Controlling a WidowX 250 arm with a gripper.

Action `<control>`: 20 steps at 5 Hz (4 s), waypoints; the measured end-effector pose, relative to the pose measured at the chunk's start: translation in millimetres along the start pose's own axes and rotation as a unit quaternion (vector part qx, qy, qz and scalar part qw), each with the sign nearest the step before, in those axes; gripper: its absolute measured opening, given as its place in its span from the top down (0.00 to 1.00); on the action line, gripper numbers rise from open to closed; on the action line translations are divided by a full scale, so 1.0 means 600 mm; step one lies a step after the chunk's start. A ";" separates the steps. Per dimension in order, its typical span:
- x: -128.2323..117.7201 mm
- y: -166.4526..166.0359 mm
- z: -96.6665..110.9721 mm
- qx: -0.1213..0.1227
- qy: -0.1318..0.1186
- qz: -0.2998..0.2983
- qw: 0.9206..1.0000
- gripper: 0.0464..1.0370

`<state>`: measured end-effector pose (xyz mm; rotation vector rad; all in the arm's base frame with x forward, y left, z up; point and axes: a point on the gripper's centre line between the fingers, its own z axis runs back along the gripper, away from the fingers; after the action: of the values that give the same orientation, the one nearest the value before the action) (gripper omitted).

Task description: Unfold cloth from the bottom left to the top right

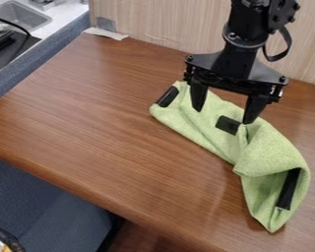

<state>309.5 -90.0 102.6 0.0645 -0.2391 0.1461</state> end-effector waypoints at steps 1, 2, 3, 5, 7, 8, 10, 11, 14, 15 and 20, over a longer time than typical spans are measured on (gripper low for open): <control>-0.006 0.001 -0.012 0.007 0.013 0.001 1.000 0.04; -0.007 0.010 -0.038 0.032 0.033 0.018 0.999 0.04; 0.001 0.007 -0.059 0.052 0.044 0.017 0.998 0.04; 0.008 -0.028 -0.088 0.047 0.056 -0.014 0.997 0.04; 0.011 -0.038 -0.108 0.047 0.068 -0.022 0.996 0.04; 0.017 -0.045 -0.107 0.035 0.061 -0.028 0.997 0.04; 0.016 -0.044 -0.123 0.049 0.059 -0.012 0.997 0.35; 0.015 -0.044 -0.124 0.050 0.058 -0.008 0.997 0.65; 0.015 -0.025 -0.089 0.059 0.028 0.018 0.998 0.99; 0.029 -0.019 -0.061 0.060 0.003 0.028 0.998 0.99; 0.150 -0.183 -0.086 -0.038 -0.070 -0.023 0.997 0.99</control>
<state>424.6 -182.1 68.9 0.0051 -0.3821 0.0858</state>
